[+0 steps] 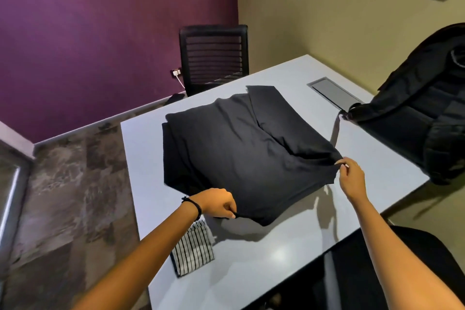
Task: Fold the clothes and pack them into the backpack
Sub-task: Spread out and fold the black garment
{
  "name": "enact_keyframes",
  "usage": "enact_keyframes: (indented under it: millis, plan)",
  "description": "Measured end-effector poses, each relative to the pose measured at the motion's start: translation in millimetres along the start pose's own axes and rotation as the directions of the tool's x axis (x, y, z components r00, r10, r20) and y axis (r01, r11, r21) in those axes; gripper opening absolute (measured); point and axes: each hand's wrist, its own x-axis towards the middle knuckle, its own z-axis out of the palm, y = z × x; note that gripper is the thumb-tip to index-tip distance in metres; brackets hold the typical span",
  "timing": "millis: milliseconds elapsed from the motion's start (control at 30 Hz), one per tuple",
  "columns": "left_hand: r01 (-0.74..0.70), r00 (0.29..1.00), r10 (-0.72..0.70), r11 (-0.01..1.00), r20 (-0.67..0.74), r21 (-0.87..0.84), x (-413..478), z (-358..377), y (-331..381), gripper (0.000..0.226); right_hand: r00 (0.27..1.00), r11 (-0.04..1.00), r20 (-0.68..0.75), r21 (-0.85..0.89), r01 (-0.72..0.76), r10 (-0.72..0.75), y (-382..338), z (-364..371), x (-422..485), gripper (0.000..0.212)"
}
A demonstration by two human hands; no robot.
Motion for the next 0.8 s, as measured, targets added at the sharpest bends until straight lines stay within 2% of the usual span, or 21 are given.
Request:
enact_keyframes:
  millis: [233,367,467,633,700,800]
  plan:
    - [0.015,1.000,-0.015,0.997,-0.002,0.079,27.3,43.6,17.5,0.018,0.967,0.965,0.017,0.047,-0.256,0.256,34.9,6.8,-12.4,0.024]
    - [0.060,0.998,-0.060,0.991,-0.006,0.122,39.2,69.6,31.6,0.014,0.932,0.930,0.034,0.065,-0.363,0.362,49.0,18.1,-18.1,0.033]
    - [0.105,0.994,-0.103,0.987,-0.023,0.122,46.1,90.9,38.3,0.022,0.909,0.905,0.061,0.090,-0.416,0.412,53.1,23.8,-23.3,0.040]
    - [0.076,0.992,-0.076,0.997,0.106,0.004,50.8,116.0,28.7,0.029,0.849,0.859,0.197,0.055,-0.508,0.490,58.3,34.9,-28.0,0.050]
    - [0.065,0.993,-0.056,0.995,0.105,-0.078,48.6,114.6,18.8,0.031,0.853,0.870,0.215,0.030,-0.492,0.475,55.2,37.0,-33.2,0.052]
    - [0.083,0.996,-0.079,0.977,0.032,-0.195,43.5,106.1,-2.4,0.030,0.896,0.906,0.159,0.027,-0.423,0.414,47.8,40.0,-45.3,0.048]
